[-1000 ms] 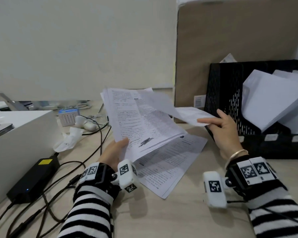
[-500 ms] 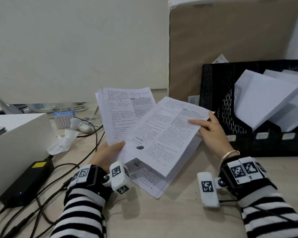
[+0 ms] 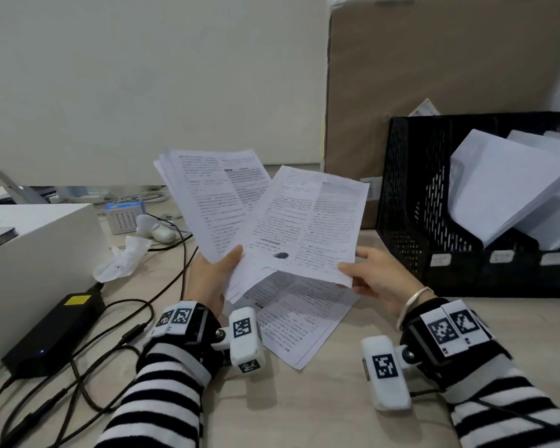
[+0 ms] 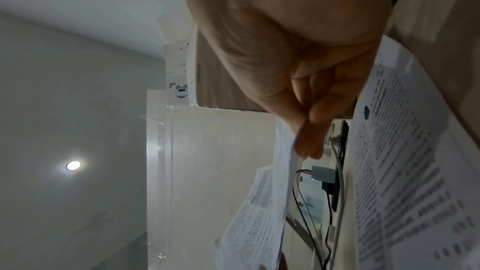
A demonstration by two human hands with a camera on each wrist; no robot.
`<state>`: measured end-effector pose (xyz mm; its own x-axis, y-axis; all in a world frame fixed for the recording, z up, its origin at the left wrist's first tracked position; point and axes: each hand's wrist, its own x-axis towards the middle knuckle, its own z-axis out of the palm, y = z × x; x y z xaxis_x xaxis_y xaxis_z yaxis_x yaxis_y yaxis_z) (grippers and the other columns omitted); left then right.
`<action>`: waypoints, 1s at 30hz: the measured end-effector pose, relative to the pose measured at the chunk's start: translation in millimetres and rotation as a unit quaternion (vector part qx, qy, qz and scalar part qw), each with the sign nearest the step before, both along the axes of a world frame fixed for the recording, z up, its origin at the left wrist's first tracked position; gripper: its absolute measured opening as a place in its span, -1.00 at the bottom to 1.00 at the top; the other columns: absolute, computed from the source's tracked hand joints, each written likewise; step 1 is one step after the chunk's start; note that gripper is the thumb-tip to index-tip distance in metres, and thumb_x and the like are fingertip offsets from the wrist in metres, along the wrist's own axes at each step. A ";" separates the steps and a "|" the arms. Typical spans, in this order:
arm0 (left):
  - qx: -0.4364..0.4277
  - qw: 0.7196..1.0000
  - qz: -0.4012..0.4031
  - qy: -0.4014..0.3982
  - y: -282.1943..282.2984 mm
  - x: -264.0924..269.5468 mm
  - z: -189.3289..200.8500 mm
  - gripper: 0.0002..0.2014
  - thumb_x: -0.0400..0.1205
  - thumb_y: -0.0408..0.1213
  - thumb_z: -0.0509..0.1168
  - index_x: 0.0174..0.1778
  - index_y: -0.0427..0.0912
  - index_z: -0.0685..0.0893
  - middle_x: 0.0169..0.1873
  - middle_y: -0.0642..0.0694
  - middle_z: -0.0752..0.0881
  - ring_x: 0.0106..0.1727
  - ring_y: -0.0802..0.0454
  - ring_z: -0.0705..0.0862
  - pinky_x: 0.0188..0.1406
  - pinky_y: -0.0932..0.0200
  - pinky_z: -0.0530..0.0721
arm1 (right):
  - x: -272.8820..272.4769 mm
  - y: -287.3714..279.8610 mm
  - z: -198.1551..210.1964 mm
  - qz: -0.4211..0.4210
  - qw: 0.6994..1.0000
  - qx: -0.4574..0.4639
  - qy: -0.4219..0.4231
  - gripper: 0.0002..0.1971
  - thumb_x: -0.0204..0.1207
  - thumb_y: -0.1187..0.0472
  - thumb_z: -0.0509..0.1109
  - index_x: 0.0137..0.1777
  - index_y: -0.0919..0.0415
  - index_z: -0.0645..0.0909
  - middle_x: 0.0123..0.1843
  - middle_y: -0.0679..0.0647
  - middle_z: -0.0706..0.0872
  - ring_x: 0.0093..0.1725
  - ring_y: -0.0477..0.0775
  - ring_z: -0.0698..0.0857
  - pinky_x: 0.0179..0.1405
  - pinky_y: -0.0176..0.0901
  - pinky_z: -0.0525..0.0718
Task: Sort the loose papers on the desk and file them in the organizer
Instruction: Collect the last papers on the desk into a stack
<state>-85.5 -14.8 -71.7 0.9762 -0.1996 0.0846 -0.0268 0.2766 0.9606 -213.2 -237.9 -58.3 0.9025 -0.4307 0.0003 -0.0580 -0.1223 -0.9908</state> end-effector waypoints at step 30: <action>0.042 0.993 0.086 0.074 9.4 3.9 0.5 -0.86 0.60 -0.42 0.17 -0.17 -0.14 0.60 -0.17 -0.09 0.75 0.02 -0.23 0.74 0.13 -0.26 0.71 | 20.9 -23.9 3.7 -0.122 0.991 -0.041 0.038 -0.87 0.55 0.39 0.37 -0.01 0.21 0.72 -0.16 0.07 0.76 -0.33 -0.09 0.57 -0.48 -0.30 0.40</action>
